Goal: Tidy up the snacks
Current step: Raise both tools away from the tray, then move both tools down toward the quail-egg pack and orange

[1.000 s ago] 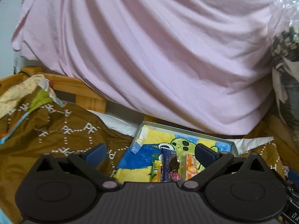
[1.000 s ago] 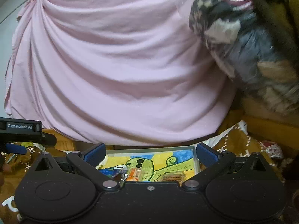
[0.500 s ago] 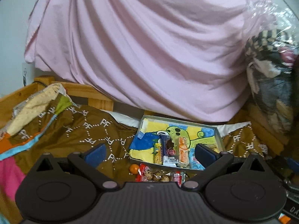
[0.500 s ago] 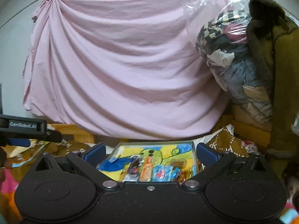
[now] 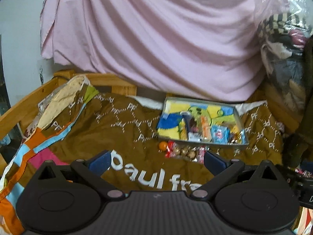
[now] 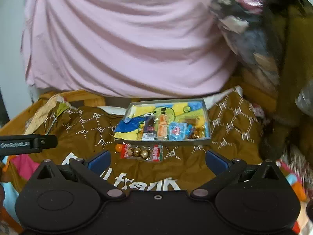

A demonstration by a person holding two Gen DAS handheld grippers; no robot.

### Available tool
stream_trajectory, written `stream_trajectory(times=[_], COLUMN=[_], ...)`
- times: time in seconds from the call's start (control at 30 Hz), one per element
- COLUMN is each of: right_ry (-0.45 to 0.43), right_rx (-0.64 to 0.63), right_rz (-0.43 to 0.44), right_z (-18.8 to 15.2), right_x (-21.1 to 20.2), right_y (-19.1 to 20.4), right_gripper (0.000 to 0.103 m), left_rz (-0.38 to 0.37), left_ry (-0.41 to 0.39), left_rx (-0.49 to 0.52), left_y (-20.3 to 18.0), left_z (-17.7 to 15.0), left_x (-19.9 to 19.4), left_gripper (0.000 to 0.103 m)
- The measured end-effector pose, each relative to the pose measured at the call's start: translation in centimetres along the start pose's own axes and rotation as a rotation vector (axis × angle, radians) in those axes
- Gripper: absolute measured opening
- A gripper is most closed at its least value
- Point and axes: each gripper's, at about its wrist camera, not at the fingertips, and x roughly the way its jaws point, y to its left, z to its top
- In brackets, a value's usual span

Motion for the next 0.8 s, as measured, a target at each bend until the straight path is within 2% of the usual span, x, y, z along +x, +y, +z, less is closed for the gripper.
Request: stream_trajectory(times=[0.1,0.2,0.27,0.4,0.53,0.63,0.8], right_ry=[0.035,0.067,0.075,0.064,-0.016,-0.002,0.059], right_rx=[-0.106,-0.218,-0.228,-0.16,-0.196,-0.277,-0.501], right_rz=[0.001,0.016,0.046,0.124,0.19,0.225,0.35], right_z=[0.9,2.3,3.2,3.8,2.7,1.4,-0.8], right_x=[1.2,3.0,4.2,6.8,8.7,10.2,13.4], right_y=[0.9,1.7,1.9,1.4,1.7,2.0,2.8], right_gripper=[0.102,0.102,0.102,0.102,0.102,0.102,0.102], left_rz=[-0.019,-0.018,-0.038,-0.132,-0.17,-0.202,-0.232], left_ry=[-0.012,0.0,-0.001,-0.106,-0.149,-0.132,-0.135], left_rx=[-0.034,-0.049,-0.05,0.018,0.063,0.071,0.2], left_y=[0.6,0.6,0.5,0.5,0.1,0.2,0.2], left_z=[0.0,0.4,0.7,0.9,1.0,0.5,-1.2], left_x=[0.9,3.6,5.4,7.8,10.1,12.4,16.1], left_gripper=[0.103,0.103,0.103,0.103,0.103,0.103,0.103])
